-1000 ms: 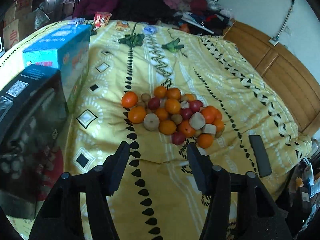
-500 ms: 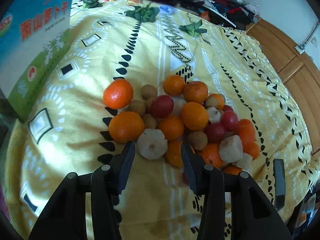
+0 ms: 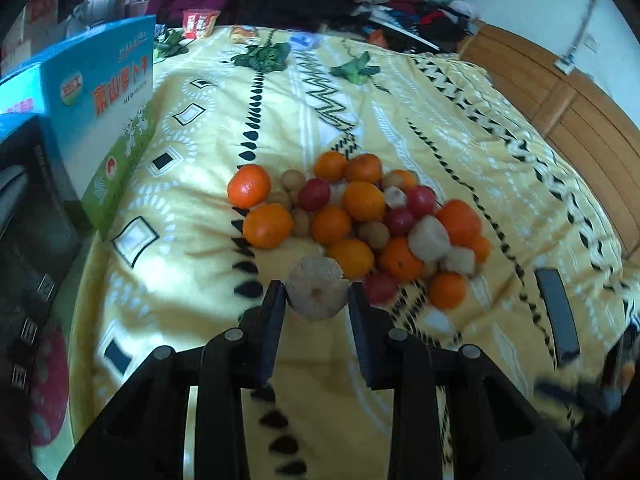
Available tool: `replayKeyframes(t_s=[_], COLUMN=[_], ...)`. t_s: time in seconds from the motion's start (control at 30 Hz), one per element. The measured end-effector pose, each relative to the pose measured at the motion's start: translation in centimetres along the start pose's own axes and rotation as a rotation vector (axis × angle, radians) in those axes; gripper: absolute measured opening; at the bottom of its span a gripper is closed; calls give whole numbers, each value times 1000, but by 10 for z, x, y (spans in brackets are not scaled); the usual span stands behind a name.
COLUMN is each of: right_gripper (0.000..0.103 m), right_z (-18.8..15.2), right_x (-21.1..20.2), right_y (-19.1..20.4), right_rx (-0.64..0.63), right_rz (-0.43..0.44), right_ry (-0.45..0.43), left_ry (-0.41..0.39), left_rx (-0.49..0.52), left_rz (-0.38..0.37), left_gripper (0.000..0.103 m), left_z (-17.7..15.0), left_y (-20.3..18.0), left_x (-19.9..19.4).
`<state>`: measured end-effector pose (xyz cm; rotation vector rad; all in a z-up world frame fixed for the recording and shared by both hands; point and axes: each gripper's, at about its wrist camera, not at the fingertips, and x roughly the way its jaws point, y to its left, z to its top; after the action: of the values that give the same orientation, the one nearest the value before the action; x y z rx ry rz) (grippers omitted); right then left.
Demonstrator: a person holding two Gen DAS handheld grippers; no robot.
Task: Organize fruits
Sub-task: 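Grasp a round beige yam slice with the left tool while the right tool grasps an orange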
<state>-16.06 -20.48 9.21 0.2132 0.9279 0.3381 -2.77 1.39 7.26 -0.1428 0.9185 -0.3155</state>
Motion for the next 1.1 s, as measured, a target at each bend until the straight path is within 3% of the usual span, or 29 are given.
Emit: replayKeyframes(t_s=[0.13, 0.27, 0.4, 0.57, 0.6, 0.63, 0.87, 1.1], right_gripper=[57, 57, 57, 57, 53, 41, 39, 39], right_z=[42, 73, 80, 83, 83, 84, 73, 58], right_x=[23, 62, 93, 107, 109, 112, 81, 38], right_y=[-8, -20, -33, -32, -33, -33, -21, 13], right_rx=[20, 98, 200, 191, 185, 174, 127, 53], right_rz=[-27, -16, 0, -23, -30, -47, -13, -16], right_ry=[-44, 8, 81, 61, 63, 67, 32, -26], left_ry=[10, 13, 20, 35, 37, 37, 0, -81], left_rx=[-17, -32, -29, -27, -30, -29, -14, -4], left_rz=[-12, -27, -37, -42, -44, -44, -49, -48], left_gripper=[33, 33, 33, 33, 33, 33, 33, 33], left_z=[-14, -17, -17, -18, -18, -18, -18, -15], left_y=[2, 2, 0, -1, -1, -2, -6, -5], left_x=[-11, -11, -7, -2, -1, -2, -24, -72])
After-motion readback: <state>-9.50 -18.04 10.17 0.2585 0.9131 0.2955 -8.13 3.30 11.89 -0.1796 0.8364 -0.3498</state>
